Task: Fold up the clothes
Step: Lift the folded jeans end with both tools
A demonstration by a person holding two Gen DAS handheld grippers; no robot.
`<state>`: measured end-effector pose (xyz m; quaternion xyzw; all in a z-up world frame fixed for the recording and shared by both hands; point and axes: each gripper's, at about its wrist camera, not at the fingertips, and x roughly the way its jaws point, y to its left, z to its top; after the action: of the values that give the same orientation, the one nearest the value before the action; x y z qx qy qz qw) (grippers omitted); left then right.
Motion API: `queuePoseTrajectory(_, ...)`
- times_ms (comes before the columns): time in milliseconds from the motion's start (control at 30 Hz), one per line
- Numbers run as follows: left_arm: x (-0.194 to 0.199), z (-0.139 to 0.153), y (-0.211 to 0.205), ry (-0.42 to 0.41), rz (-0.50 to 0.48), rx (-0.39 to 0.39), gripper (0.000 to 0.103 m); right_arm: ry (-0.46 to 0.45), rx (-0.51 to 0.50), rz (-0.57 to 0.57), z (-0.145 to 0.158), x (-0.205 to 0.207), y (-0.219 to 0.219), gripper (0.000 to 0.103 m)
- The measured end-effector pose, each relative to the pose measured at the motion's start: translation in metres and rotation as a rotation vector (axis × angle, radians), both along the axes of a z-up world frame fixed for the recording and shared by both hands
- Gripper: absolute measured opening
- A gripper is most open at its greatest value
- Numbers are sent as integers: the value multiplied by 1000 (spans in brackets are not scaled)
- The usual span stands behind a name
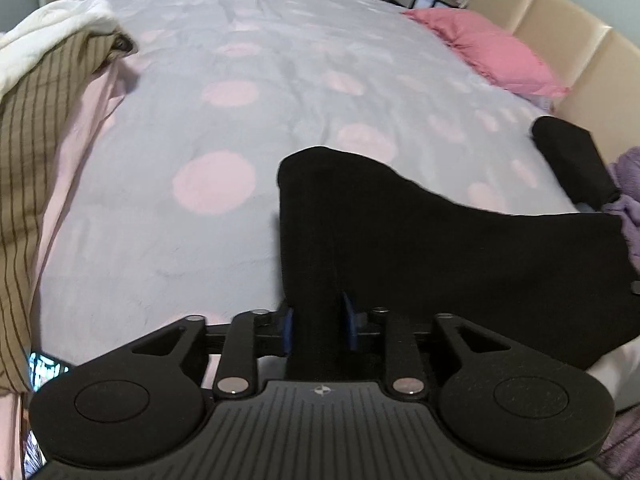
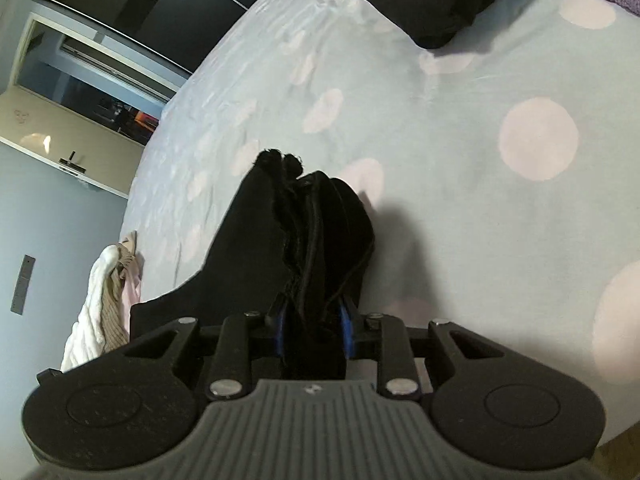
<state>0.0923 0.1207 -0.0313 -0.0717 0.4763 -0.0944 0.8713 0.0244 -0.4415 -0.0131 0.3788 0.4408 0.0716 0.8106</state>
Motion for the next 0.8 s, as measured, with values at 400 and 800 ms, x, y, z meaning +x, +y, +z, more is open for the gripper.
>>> queuePoseTrajectory(400, -45, 35, -87, -148, -233, 159, 14, -6, -47, -4, -1, 3, 7, 29)
queuePoseTrajectory(800, -102, -21, -190, -185, -572, 393, 0, -6, -60, 10, 3, 3, 12, 29)
